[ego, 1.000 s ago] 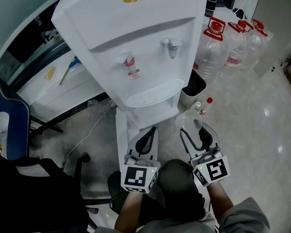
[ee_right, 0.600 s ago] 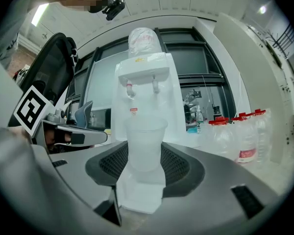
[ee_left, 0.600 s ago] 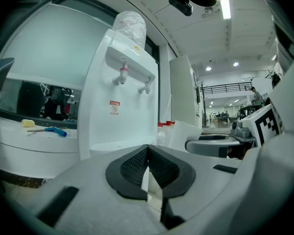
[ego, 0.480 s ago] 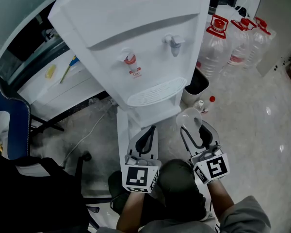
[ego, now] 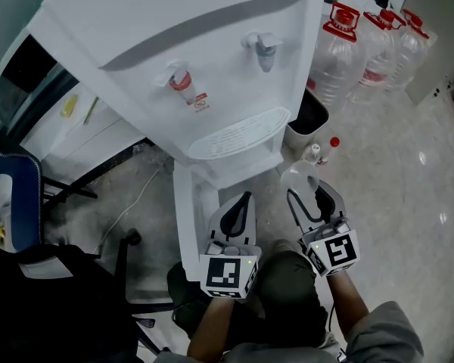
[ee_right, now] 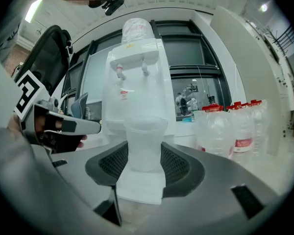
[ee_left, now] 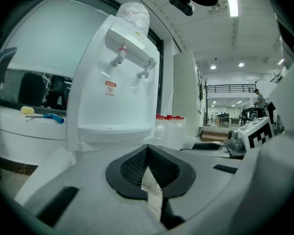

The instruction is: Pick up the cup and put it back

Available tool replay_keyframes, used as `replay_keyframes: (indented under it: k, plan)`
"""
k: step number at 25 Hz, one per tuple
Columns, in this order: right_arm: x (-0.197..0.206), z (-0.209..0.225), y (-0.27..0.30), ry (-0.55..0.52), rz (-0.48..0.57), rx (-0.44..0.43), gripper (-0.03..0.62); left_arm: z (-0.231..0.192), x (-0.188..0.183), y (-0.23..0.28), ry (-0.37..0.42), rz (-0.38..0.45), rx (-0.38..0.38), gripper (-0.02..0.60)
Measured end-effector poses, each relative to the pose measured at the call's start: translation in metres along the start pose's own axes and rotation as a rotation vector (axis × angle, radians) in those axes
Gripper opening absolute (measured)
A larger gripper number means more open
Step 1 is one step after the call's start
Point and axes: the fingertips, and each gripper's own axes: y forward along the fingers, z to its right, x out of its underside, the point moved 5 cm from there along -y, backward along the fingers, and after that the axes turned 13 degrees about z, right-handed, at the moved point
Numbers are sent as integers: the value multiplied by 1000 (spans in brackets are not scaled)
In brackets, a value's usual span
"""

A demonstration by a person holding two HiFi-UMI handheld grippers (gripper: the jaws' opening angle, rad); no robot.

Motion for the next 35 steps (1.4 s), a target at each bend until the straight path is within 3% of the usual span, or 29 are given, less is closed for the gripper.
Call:
replay_keyframes:
  k: [8, 20, 28, 35]
  plan:
    - [48, 17, -2, -11, -48, -30, 212, 30, 41, 9, -62, -31, -15, 9]
    - [113, 0, 28, -4, -66, -134, 212, -12, 116, -6, -44, -65, -183, 9]
    - [154, -23, 73, -14, -34, -198, 212, -32, 155, -23, 13, -55, -242, 9]
    - [193, -26, 109, -12, -43, -194, 212, -41, 182, -32, -36, -85, -291, 9]
